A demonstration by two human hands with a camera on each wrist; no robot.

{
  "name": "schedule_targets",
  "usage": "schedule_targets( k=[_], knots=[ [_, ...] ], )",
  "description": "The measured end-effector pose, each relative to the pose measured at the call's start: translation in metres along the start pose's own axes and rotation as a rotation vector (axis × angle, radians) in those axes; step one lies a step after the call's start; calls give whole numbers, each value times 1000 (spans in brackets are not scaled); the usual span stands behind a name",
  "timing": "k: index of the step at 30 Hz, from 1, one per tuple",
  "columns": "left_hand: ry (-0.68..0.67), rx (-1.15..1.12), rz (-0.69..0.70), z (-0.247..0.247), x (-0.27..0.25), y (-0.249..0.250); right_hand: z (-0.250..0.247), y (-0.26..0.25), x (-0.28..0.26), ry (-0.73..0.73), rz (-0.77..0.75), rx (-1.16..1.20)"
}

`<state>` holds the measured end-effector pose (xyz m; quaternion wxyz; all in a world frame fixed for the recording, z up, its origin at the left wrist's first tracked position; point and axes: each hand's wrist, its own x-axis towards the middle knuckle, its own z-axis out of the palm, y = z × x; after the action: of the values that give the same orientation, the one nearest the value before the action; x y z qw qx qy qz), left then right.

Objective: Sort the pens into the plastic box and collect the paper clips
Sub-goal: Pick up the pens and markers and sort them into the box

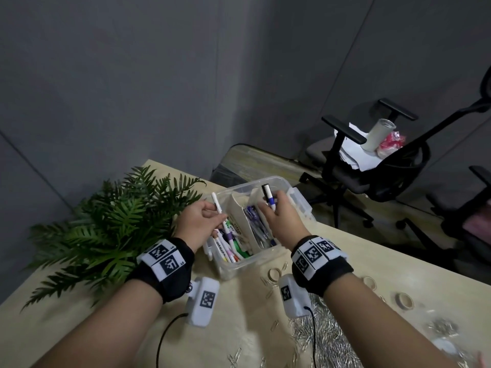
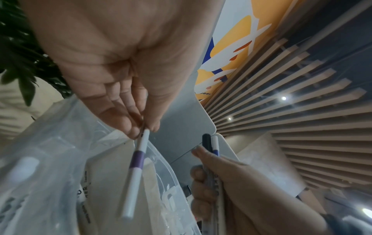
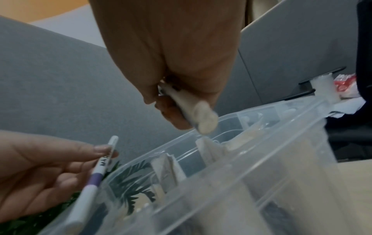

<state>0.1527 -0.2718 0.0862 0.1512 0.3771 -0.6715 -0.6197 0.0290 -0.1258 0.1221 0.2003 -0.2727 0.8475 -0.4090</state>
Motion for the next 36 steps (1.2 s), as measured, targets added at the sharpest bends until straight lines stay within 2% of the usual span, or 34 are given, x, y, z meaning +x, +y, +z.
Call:
schedule_targets(
  k=[6, 11, 15, 18, 24, 28, 32, 36],
  knots=[
    [-4, 14, -56, -1, 5, -1, 33, -13, 5, -122, -31, 153],
    [-2, 20, -63, -3, 4, -2, 49, -11, 9, -174, 5, 219],
    [7, 68, -56, -5, 3, -4, 54, -7, 9, -197, 18, 81],
    [35, 137, -28, -6, 2, -4, 55, -2, 9, -200, 29, 91],
    [67, 173, 15, -4, -6, 7, 32, 3, 5, -51, -80, 203],
    [45, 161, 79, 12, -20, 19, 1, 24, -7, 11, -70, 294],
    [-92, 160, 117, 45, -40, 30, -35, 56, -35, 94, -13, 301],
    [-249, 190, 108, 99, -63, 37, -79, 97, -73, 184, 30, 218]
  ],
)
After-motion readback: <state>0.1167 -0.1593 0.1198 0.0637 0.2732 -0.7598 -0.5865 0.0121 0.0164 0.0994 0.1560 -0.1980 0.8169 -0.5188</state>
